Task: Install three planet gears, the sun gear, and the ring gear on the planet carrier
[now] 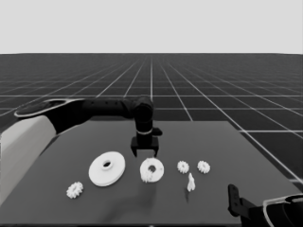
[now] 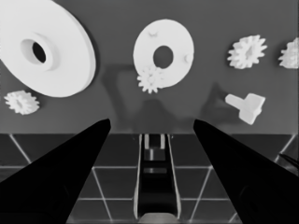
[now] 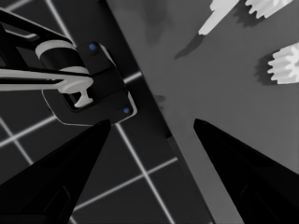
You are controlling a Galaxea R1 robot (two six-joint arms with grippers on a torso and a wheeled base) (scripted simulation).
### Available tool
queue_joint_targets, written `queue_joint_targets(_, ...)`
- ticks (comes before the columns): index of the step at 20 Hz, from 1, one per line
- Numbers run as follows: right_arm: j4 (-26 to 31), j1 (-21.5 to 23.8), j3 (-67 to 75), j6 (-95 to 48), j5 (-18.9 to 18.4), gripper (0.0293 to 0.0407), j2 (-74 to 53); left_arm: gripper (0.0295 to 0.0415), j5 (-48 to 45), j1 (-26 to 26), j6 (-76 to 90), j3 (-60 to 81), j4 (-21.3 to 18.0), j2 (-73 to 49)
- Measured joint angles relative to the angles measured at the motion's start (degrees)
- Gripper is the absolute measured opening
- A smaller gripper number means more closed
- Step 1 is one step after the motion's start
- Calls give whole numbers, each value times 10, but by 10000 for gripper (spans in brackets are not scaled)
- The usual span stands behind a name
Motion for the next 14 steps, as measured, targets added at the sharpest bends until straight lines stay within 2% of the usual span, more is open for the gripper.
queue_joint_targets(1, 0, 0, 0, 0, 0, 385, 0, 385, 0, -1, 0, 0, -1, 0)
queue_joint_targets(2, 0, 0, 0, 0, 0, 385, 0, 386, -1, -2, 8, 211, -2, -152)
queue_joint_targets(3, 0, 0, 0, 0, 0, 385, 0, 385, 3, -4, 83, 295, -4, -343)
queue_joint_targets(4, 0, 0, 0, 0, 0, 385, 0, 385, 8, -5, 183, 287, -4, -455)
queue_joint_targets(5, 0, 0, 0, 0, 0, 385, 0, 385, 11, -6, 255, 259, -3, -508)
queue_joint_targets(7, 0, 0, 0, 0, 0, 385, 0, 385, 14, -7, 324, 219, -2, -544)
queue_joint_targets(11, 0, 0, 0, 0, 0, 385, 0, 385, 15, -7, 355, 198, 0, -554)
queue_joint_targets(12, 0, 0, 0, 0, 0, 385, 0, 385, -57, 103, 357, 202, 104, -557)
queue_joint_targets(13, 0, 0, 0, 0, 0, 385, 0, 385, -101, 188, 359, 179, 166, -544)
queue_joint_targets(14, 0, 0, 0, 0, 0, 385, 0, 385, -127, 233, 362, 151, 198, -528)
